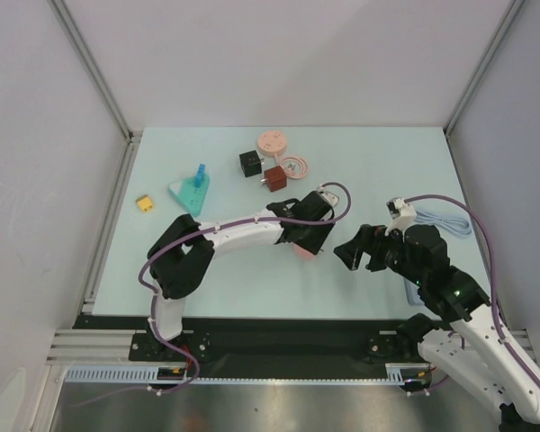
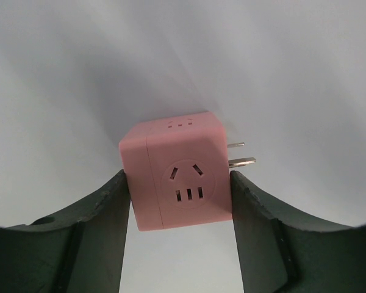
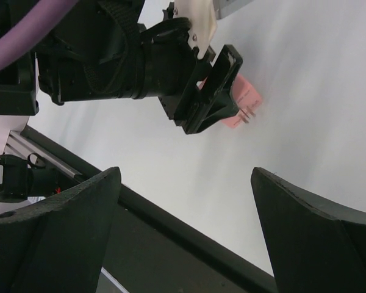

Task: Insert the plug

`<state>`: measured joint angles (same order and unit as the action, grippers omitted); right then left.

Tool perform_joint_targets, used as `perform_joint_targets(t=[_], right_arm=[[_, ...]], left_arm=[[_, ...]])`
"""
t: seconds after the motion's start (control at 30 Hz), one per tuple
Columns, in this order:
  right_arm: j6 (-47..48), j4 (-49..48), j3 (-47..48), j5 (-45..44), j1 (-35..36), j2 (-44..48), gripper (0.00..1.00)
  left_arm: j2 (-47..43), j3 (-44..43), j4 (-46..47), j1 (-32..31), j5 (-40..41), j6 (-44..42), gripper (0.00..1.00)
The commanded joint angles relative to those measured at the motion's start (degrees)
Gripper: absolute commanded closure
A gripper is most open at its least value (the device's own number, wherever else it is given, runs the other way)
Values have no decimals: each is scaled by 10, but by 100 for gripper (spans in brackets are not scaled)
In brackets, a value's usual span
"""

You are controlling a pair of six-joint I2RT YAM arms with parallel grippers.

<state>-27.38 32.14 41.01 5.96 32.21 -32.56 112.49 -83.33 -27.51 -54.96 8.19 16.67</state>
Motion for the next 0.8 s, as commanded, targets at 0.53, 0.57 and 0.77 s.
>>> perform_joint_targets(t=[0.53, 0.57, 0.77], right_arm=[[147, -144, 269, 369, -50, -233, 2], [148, -154, 272, 419, -50, -240, 2], [81, -158, 272, 593, -85, -297, 2]], left_arm=[[-447, 206, 40, 130, -473, -294, 99], [-455, 206, 38, 130, -484, -302, 100], [-498, 198, 16, 133, -619, -379, 100]])
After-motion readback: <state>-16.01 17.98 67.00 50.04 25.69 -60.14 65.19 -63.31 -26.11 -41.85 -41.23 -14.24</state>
